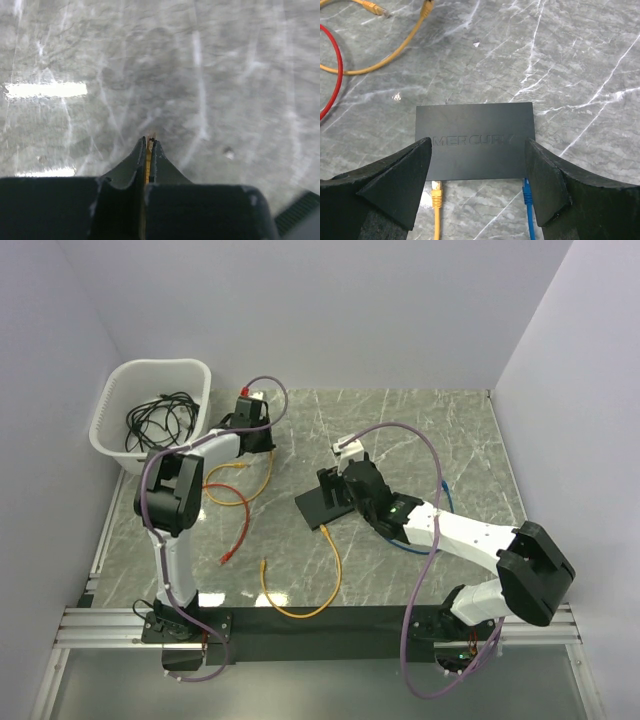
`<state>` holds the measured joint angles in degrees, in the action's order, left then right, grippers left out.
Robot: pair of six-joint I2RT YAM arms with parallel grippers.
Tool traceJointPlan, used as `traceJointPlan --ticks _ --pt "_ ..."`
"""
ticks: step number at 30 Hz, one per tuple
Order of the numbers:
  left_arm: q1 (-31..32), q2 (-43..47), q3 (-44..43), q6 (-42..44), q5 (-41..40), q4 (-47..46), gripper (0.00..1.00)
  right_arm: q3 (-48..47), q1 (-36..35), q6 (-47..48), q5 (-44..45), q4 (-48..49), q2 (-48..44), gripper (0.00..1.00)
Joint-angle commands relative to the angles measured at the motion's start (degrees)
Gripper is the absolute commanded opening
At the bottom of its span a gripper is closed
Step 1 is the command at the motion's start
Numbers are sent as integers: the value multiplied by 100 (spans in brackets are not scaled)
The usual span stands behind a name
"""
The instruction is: Insert the plug into the switch port
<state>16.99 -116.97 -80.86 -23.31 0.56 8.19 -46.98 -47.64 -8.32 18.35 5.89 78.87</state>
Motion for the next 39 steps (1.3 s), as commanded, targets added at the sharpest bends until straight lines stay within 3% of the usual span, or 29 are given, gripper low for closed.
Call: traceJointPlan --ticks 1,7,14,20,28,39 --pt "-12 1059 210 -94 514 -360 0 136 18 -91 -24 404 -205 81" --pt "-12 2291 1114 -384 1507 -1107 1 575 18 -135 -700 1027 -679 81" --pt "-12 3829 2802 -1087 2940 -3160 0 1490 53 -521 -2132 2502 -1935 82" --pt "-3 4726 3928 -1597 3599 -4263 0 1631 88 -978 -2879 3031 -2306 82" --pt "41 5438 4876 -2203 3592 -5107 0 1060 62 -1286 -2530 2637 -1490 81" --pt "181 5913 5273 -2143 3012 -4958 1 401 -26 -1366 -2362 2566 -584 79"
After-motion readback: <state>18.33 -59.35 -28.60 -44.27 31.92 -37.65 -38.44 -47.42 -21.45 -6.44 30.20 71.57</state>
